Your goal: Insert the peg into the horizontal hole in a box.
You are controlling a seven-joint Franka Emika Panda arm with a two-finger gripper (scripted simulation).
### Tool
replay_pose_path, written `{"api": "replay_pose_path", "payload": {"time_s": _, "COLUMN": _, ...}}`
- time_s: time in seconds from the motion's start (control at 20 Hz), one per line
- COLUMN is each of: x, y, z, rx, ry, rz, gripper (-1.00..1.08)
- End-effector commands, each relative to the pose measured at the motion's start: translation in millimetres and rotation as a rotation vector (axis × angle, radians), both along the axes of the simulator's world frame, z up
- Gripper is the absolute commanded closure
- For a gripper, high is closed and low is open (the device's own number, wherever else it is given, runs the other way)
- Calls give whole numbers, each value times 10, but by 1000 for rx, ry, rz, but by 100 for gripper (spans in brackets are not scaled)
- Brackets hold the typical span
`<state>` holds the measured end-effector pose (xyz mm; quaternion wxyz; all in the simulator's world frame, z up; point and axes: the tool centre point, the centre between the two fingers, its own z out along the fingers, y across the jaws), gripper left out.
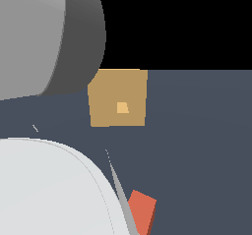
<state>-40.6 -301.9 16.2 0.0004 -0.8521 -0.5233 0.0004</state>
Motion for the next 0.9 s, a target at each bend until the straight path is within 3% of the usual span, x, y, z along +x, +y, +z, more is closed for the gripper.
{"api": "replay_pose_path", "payload": {"time_s": 0.0, "x": 3, "y": -1, "z": 0, "rx": 0, "ry": -1, "rz": 0, "gripper": 108}}
{"api": "replay_pose_path", "payload": {"time_s": 0.5, "x": 24, "y": 47, "z": 12, "rx": 0, "ry": -1, "rz": 11, "gripper": 108}}
{"api": "replay_pose_path", "payload": {"time_s": 0.85, "x": 216, "y": 548, "z": 121, "rx": -1, "ry": -1, "rz": 120, "gripper": 108}}
